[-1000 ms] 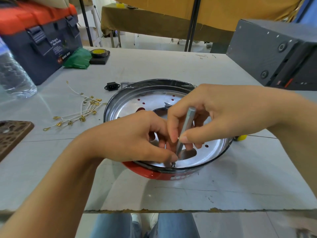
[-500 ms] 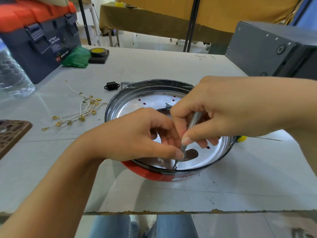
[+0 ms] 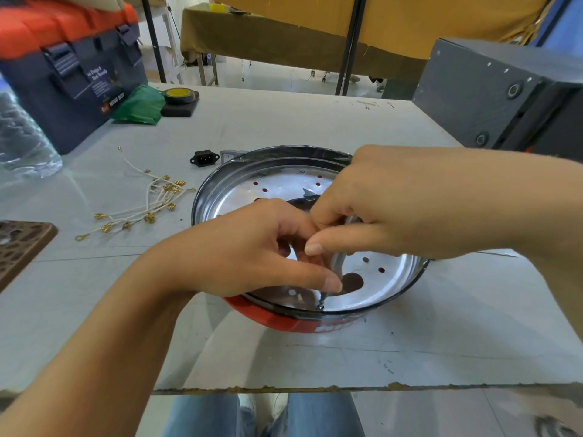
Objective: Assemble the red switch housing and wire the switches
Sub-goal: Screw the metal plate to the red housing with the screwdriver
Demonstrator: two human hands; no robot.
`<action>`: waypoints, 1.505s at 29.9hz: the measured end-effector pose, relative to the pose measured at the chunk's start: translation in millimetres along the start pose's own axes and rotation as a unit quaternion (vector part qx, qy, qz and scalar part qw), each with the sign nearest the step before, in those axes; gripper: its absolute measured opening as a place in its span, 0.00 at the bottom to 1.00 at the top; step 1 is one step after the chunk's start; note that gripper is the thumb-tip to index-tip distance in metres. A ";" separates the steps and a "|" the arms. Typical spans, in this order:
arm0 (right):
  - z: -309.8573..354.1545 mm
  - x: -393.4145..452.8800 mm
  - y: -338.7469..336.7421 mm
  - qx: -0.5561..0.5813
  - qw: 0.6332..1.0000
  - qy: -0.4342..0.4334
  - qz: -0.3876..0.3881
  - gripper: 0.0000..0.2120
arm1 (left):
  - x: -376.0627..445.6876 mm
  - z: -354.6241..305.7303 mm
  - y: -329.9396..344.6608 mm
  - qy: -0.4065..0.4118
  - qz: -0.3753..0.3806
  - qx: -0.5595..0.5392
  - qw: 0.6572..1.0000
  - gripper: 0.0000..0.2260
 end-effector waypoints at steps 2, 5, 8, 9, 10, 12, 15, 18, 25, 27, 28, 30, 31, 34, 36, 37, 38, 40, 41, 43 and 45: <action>0.1 -1.0 -0.2 -0.001 1.000 -0.006 0.001 0.16 | 0.5 1.2 0.0 -0.005 0.006 -0.007 1.000 0.03; -1.7 -6.1 -3.1 0.012 1.000 -0.014 -0.008 0.11 | -0.2 3.0 0.3 -0.015 0.011 -0.015 1.000 0.05; -4.5 -10.5 -7.3 0.033 0.999 -0.026 -0.006 0.07 | -1.7 2.1 0.0 -0.008 0.014 0.002 1.000 0.06; -5.9 -11.0 -7.7 0.033 0.999 -0.030 -0.006 0.07 | -1.9 1.3 -0.2 -0.007 0.015 0.007 1.000 0.06; -7.2 -10.9 -7.6 0.034 0.999 -0.030 -0.009 0.07 | -1.8 0.8 -0.6 -0.007 0.015 0.010 1.000 0.05; -9.0 -10.0 -7.6 0.048 0.998 -0.026 -0.014 0.07 | -1.4 0.1 -0.3 -0.007 0.016 0.020 1.000 0.06; -10.0 -7.3 -6.2 0.073 0.997 -0.018 -0.004 0.09 | -1.6 0.0 0.4 -0.010 0.016 0.033 0.999 0.07; -10.7 -5.0 -3.9 0.062 0.998 -0.009 -0.005 0.12 | -1.0 -1.2 0.8 -0.009 0.019 0.025 0.999 0.07; -9.8 -1.6 1.0 0.014 1.000 0.003 -0.021 0.18 | 0.6 -2.9 0.9 -0.012 -0.006 -0.023 1.000 0.07; -10.4 -2.2 4.3 -0.004 0.999 0.006 -0.038 0.20 | 0.7 -3.0 1.2 -0.008 -0.013 -0.011 1.000 0.10; -10.2 -2.8 5.7 -0.006 0.998 0.009 -0.055 0.21 | 0.8 -3.1 1.4 -0.006 -0.014 -0.005 1.000 0.12; -10.3 -3.5 7.1 -0.005 0.997 0.019 -0.081 0.24 | 0.4 -4.7 1.8 -0.004 -0.014 -0.008 1.000 0.13; -10.1 -3.5 7.8 -0.013 0.996 0.023 -0.085 0.24 | 0.3 -5.4 2.1 -0.003 -0.012 -0.010 1.000 0.11; -9.9 -2.9 9.0 -0.056 0.995 0.020 -0.081 0.20 | 0.6 -5.4 2.0 -0.005 -0.009 -0.001 1.000 0.08; -8.3 -3.1 7.4 -0.046 0.996 0.009 -0.079 0.18 | 0.4 -4.7 2.0 0.003 -0.012 -0.001 1.000 0.07; -6.9 -3.6 5.5 -0.036 0.997 0.002 -0.070 0.18 | -0.1 -4.0 1.8 0.004 -0.013 -0.003 1.000 0.07; -5.5 -5.0 3.4 -0.030 0.998 -0.007 -0.056 0.16 | -0.6 -3.2 1.5 0.003 -0.014 -0.010 1.000 0.06; -4.0 -8.3 -0.8 -0.012 0.999 -0.023 -0.035 0.13 | -1.0 -2.9 1.8 0.004 -0.014 -0.028 1.000 0.05; -4.0 -9.4 -2.2 -0.003 0.999 -0.028 -0.033 0.11 | -1.2 -2.9 1.8 0.006 -0.015 -0.033 0.999 0.04; -5.2 -10.7 -3.6 0.008 0.999 -0.033 -0.030 0.07 | -1.2 -3.1 2.3 0.008 -0.016 -0.028 0.999 0.03; -5.1 -11.1 -4.3 0.021 0.999 -0.028 -0.025 0.05 | -1.7 -3.8 3.3 0.007 -0.012 -0.015 1.000 0.04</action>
Point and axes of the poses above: each hand's wrist, its own x-axis towards the middle knuckle, its own y-axis out of the palm, z = x × y, the point moved 2 cm from there along x, towards the middle knuckle, and after that the axes turned 13 degrees about -x, right-handed, at the moved point
